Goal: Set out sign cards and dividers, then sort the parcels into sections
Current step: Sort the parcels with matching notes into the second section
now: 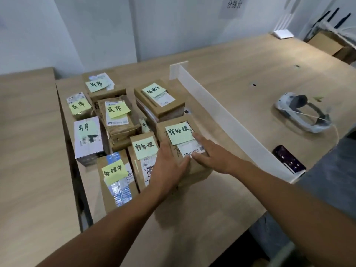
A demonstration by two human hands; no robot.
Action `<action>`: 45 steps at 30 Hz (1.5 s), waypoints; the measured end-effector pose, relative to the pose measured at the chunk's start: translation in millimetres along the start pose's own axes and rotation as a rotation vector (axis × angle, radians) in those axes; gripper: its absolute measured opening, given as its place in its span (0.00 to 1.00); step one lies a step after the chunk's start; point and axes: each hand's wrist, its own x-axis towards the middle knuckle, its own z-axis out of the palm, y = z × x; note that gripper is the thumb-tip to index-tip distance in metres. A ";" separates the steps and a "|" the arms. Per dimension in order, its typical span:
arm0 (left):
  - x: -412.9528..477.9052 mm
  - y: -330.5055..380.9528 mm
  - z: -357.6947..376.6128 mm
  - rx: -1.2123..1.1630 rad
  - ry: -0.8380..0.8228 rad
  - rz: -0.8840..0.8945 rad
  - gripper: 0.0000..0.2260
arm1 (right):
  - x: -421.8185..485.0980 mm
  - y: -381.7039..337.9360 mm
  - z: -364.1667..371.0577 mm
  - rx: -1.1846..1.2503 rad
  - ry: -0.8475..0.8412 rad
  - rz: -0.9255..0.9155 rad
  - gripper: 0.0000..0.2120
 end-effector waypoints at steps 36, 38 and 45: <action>-419.6 -121.4 -480.6 0.149 0.945 -0.127 0.39 | -145.0 -608.5 230.2 0.025 -0.143 -0.958 0.35; -461.7 -152.2 -531.6 0.169 1.004 -0.174 0.37 | -158.8 -672.2 276.0 0.018 -0.180 -1.009 0.35; -576.2 -260.2 -671.8 0.225 1.107 -0.312 0.40 | -197.4 -840.1 422.1 0.027 -0.307 -1.083 0.35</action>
